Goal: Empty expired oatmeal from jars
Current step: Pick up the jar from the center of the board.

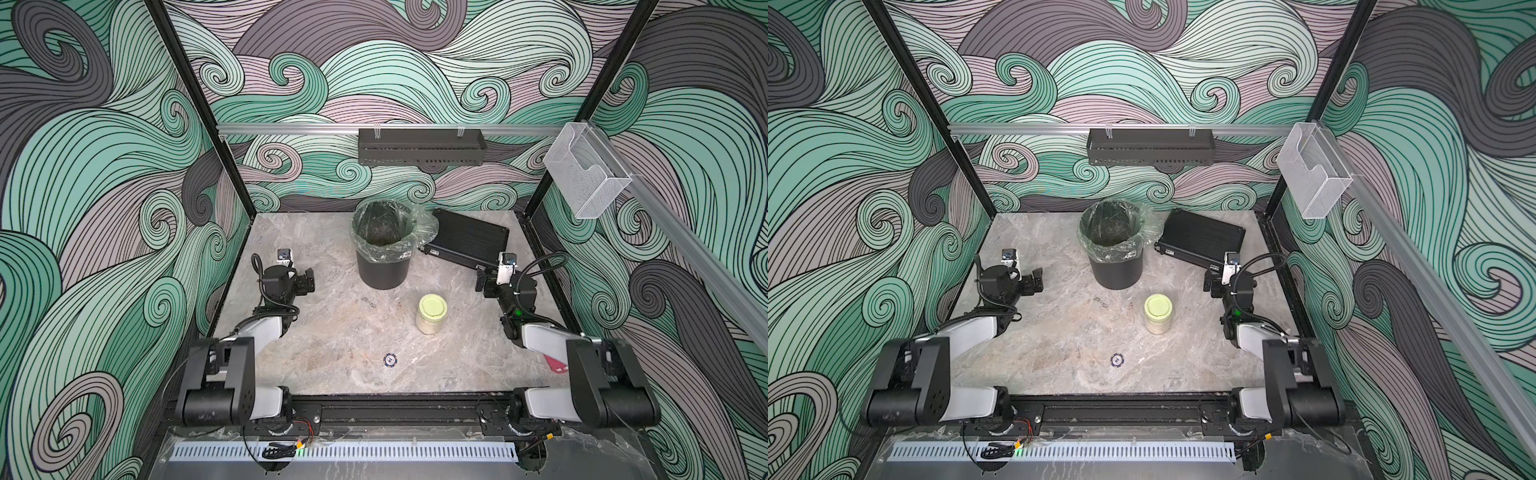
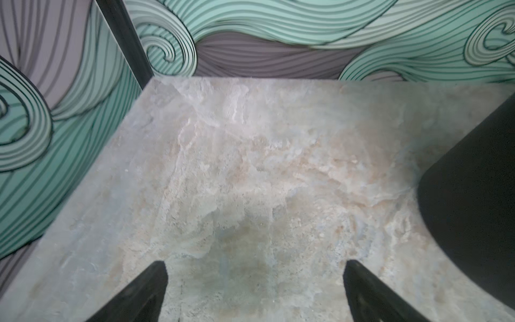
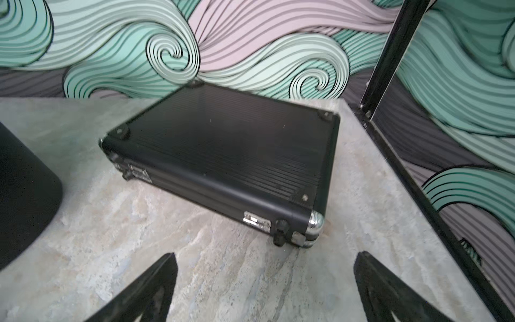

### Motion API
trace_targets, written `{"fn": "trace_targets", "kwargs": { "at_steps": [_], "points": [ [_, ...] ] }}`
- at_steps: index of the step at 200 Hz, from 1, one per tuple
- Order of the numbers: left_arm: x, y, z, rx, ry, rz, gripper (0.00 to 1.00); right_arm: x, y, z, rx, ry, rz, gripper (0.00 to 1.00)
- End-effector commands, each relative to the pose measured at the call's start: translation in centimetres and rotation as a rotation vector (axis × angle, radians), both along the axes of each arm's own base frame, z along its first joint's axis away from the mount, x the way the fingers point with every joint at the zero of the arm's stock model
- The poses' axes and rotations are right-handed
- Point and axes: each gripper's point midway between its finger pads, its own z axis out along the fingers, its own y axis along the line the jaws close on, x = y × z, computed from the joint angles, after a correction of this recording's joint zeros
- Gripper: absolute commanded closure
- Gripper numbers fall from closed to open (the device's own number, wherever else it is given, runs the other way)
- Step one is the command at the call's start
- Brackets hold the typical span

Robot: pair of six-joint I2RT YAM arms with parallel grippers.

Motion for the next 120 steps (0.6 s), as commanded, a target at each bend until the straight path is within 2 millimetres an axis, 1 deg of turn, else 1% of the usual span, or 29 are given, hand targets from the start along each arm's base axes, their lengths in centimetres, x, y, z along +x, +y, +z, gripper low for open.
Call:
{"fn": "trace_targets", "kwargs": {
  "at_steps": [1,21,31,41,51,58,67,80,101,120],
  "points": [
    [-0.2,-2.0,3.3,-0.062,-0.037,-0.077,0.01,-0.5,-1.2,1.9,0.006,0.072,-0.132,0.01],
    [-1.1,-3.9,5.8,-0.106,-0.054,-0.172,0.01,-2.0,-2.0,4.1,0.037,0.153,-0.225,0.01],
    [-1.8,-5.1,7.0,-0.126,-0.076,-0.223,0.01,-2.8,-1.9,5.1,0.059,0.186,-0.231,0.01],
    [-2.5,-6.7,8.1,-0.144,-0.102,-0.295,0.01,-3.7,-1.4,6.1,0.098,0.216,-0.221,0.01],
    [-3.4,-8.2,8.7,-0.133,-0.113,-0.361,0.01,-4.6,-0.3,6.7,0.129,0.263,-0.170,0.01],
    [-4.1,-9.1,8.7,-0.109,-0.113,-0.394,0.01,-5.1,0.6,7.1,0.145,0.292,-0.131,0.01],
    [-5.0,-10.4,8.9,-0.094,-0.114,-0.432,0.01,-6.4,1.7,7.0,0.157,0.362,-0.094,0.01],
    [-6.5,-12.8,9.1,-0.098,-0.126,-0.523,0.01,-7.9,4.2,7.5,0.179,0.420,0.008,0.01],
    [-9.0,-16.3,8.7,-0.084,-0.144,-0.654,0.01,-10.6,7.6,8.0,0.172,0.480,0.136,0.01],
    [-11.0,-18.7,8.3,-0.082,-0.149,-0.756,0.01,-12.7,9.8,7.8,0.160,0.553,0.206,0.01]
  ]
}}
